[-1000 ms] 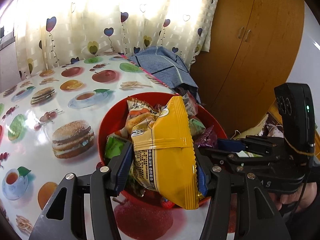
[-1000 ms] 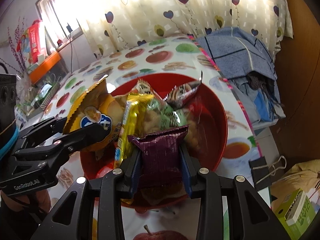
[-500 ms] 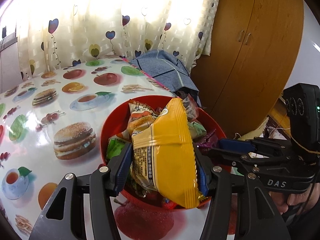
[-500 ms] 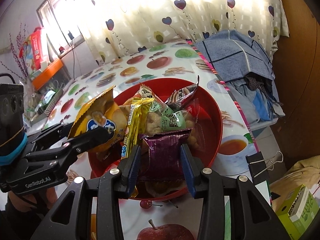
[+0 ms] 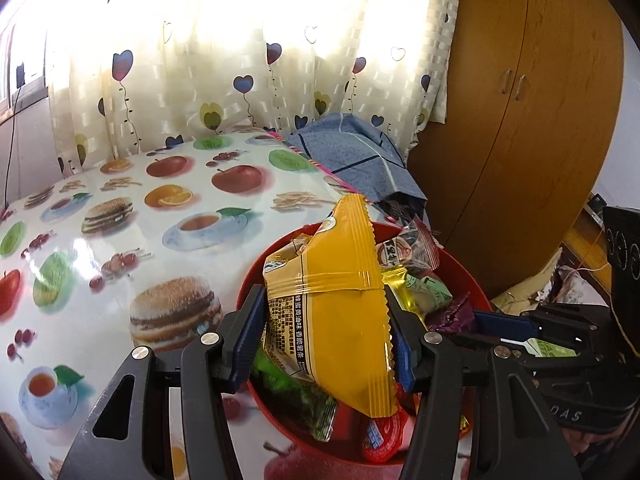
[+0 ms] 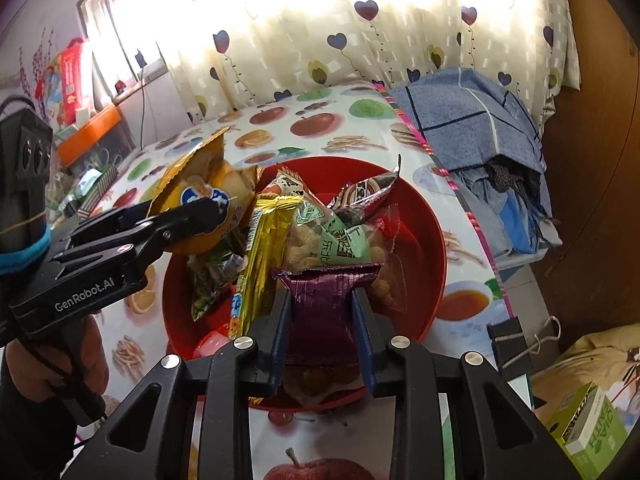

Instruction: Organize snacks

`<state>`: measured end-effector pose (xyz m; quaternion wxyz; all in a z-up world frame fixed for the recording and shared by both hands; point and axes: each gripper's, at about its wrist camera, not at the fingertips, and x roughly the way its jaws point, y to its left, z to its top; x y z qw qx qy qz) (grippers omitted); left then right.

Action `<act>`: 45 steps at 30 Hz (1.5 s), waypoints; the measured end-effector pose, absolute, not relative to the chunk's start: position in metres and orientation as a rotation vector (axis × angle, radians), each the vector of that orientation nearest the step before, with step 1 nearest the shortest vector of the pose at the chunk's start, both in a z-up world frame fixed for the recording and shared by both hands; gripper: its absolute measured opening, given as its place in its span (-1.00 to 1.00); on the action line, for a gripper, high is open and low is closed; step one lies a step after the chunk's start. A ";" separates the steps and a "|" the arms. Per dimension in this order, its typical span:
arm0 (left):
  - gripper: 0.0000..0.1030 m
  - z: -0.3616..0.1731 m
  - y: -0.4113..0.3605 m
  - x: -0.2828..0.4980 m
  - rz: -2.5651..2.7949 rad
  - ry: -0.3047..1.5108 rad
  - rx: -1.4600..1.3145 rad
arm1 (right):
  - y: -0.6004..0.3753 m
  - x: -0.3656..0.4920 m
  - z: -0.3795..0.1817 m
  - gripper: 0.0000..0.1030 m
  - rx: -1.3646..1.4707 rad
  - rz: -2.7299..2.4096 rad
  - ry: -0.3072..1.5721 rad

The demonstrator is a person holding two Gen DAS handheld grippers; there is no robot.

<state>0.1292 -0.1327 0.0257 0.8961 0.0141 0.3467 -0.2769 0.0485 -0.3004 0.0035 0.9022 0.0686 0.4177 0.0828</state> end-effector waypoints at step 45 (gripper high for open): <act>0.23 0.015 -0.113 0.116 -0.520 0.754 -0.037 | -0.309 0.057 -0.011 -0.46 0.200 0.185 0.879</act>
